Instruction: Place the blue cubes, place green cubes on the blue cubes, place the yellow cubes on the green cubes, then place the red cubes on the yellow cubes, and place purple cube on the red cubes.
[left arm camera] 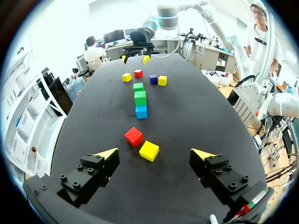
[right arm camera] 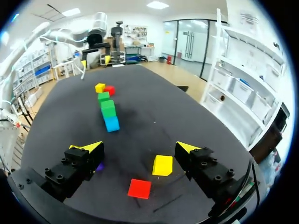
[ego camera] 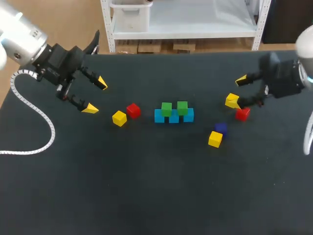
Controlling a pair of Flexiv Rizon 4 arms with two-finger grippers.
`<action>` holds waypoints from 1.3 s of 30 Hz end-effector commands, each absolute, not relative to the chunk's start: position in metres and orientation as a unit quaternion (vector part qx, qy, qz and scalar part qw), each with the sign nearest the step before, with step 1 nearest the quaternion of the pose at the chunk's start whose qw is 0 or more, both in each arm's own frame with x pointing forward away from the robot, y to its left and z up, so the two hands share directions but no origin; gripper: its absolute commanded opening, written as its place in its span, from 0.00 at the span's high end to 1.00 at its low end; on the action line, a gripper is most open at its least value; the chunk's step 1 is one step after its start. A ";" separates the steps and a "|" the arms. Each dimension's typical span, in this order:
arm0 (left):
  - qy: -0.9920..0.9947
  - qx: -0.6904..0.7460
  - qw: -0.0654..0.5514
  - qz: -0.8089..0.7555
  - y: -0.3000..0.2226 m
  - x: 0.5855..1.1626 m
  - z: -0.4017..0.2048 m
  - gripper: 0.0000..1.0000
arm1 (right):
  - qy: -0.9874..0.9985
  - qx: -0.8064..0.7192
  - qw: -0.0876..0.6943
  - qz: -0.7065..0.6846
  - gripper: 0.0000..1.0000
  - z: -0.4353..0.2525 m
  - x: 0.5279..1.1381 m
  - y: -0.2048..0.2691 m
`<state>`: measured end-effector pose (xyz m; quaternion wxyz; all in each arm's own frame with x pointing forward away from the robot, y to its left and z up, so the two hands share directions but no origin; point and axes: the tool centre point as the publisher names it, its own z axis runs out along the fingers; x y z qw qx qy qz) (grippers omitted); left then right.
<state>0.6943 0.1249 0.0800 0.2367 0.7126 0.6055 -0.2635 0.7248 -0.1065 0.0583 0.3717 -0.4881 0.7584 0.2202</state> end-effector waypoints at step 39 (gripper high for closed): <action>0.605 0.713 0.236 -0.264 0.125 0.695 0.079 0.00 | 0.862 -0.476 0.143 0.103 0.00 0.015 0.745 -0.127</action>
